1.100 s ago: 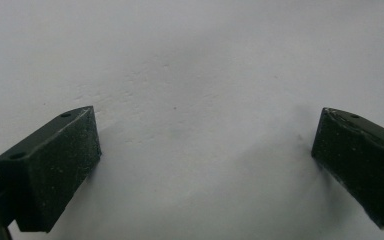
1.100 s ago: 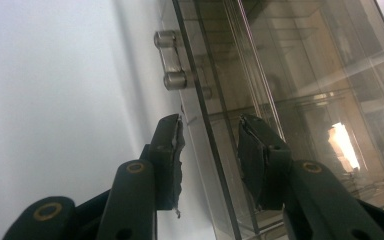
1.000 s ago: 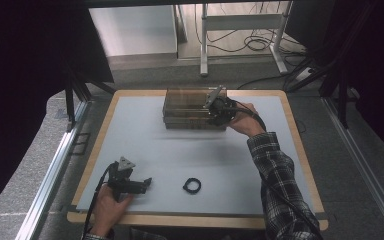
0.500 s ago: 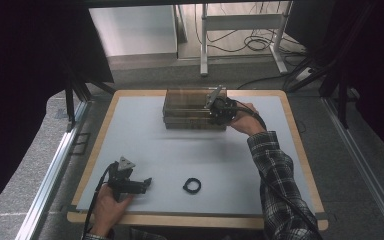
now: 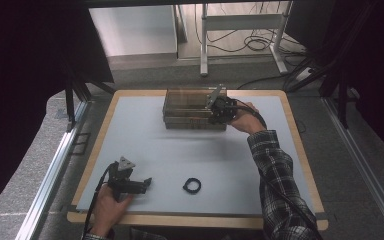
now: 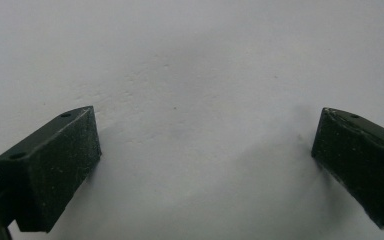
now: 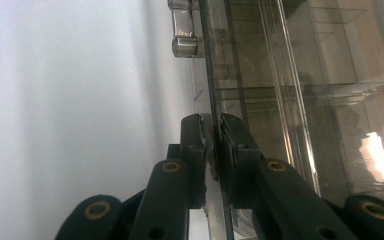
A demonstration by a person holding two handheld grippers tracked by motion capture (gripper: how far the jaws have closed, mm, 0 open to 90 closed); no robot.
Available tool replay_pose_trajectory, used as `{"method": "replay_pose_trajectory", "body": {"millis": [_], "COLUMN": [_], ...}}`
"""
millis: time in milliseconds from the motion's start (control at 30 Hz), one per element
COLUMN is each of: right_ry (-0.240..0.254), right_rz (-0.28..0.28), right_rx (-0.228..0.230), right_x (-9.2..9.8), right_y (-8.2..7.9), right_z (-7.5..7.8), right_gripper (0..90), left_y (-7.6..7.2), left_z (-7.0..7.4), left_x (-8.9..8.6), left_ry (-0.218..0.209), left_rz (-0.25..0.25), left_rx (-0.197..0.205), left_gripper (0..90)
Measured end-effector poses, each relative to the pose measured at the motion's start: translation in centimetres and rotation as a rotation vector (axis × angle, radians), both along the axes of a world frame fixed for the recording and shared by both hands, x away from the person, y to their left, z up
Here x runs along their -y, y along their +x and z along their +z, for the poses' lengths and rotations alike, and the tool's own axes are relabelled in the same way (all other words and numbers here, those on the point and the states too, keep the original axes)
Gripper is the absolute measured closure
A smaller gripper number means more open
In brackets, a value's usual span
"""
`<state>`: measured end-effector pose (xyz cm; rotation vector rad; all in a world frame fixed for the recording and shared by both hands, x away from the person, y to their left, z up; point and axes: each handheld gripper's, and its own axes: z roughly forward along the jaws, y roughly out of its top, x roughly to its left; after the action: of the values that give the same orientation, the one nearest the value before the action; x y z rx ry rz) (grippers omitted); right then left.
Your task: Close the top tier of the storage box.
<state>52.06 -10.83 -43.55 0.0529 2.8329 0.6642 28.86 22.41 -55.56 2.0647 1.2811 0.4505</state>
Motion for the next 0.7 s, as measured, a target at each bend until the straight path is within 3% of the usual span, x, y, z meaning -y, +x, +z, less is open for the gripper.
{"method": "replay_pose_trajectory", "body": {"millis": [700], "right_ry": [-0.002], "right_rz": [0.049], "right_rx": [-0.025], "right_x": [-0.13], "right_y": [-0.77], "right_z": [0.37], "right_gripper": [83.7], "left_y": [0.0], "left_z": [0.0], "left_x": [0.0], "left_ry": [0.0], "left_rz": [0.0], "left_rx": [0.0], "left_gripper": [0.0]}}
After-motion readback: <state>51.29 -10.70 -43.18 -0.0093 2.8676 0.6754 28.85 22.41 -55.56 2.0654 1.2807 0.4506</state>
